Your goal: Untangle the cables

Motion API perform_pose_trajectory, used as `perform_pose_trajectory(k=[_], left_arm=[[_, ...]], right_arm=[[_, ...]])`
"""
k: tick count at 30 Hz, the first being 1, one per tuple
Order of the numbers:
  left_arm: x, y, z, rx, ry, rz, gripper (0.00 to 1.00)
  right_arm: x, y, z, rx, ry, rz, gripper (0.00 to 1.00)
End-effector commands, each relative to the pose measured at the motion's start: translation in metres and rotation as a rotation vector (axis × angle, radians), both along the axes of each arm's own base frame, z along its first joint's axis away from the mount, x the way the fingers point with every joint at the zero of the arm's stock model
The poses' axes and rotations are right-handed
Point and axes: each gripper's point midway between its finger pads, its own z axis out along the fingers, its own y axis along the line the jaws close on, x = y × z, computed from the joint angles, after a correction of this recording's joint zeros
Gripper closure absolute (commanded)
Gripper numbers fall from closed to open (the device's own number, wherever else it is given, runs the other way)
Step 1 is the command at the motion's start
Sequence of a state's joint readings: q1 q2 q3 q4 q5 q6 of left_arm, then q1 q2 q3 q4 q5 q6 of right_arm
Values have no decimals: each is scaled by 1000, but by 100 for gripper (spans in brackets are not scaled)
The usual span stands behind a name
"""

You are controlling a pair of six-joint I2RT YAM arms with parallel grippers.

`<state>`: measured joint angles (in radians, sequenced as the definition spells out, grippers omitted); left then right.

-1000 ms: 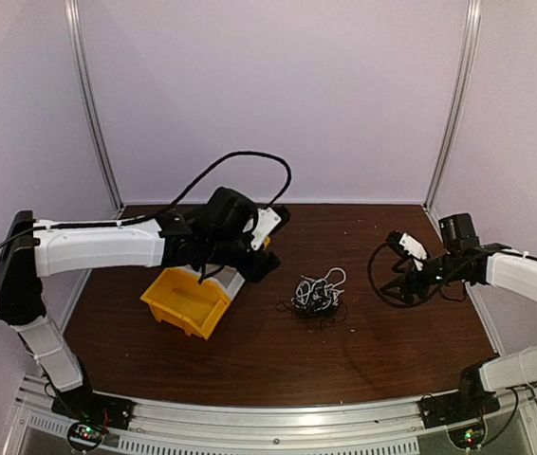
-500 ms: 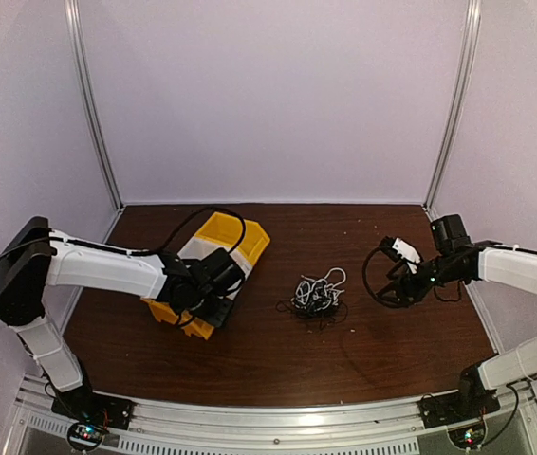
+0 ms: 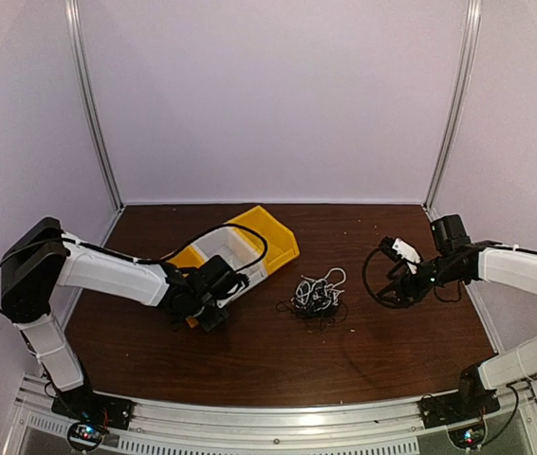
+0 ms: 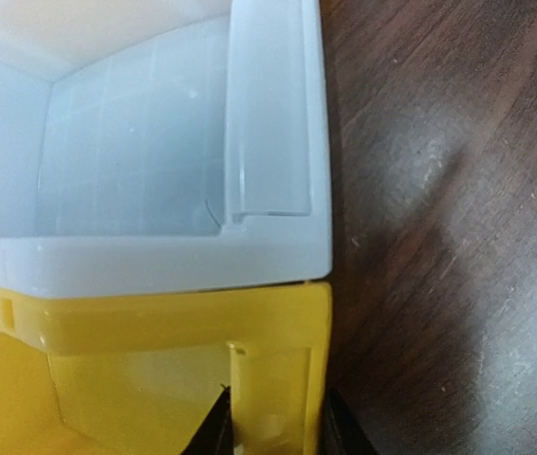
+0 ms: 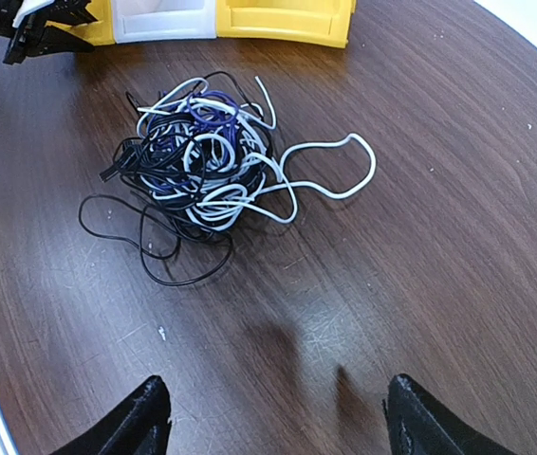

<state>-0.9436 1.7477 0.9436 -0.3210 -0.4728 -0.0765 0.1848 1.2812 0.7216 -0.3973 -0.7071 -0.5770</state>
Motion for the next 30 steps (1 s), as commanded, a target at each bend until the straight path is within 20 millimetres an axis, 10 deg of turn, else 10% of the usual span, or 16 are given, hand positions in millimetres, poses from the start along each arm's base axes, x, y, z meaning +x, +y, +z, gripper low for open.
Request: perform_pose_trajectory(k=[1, 17, 30], left_arm=[[49, -13, 33, -72, -99, -62, 76], [86, -70, 51, -91, -186, -416, 71], [78, -72, 100, -217, -213, -358, 41]], right_arm=[[0, 5, 6, 13, -5, 21, 21], [4, 15, 14, 38, -7, 43, 26], [89, 41, 5, 78, 174, -74, 48]])
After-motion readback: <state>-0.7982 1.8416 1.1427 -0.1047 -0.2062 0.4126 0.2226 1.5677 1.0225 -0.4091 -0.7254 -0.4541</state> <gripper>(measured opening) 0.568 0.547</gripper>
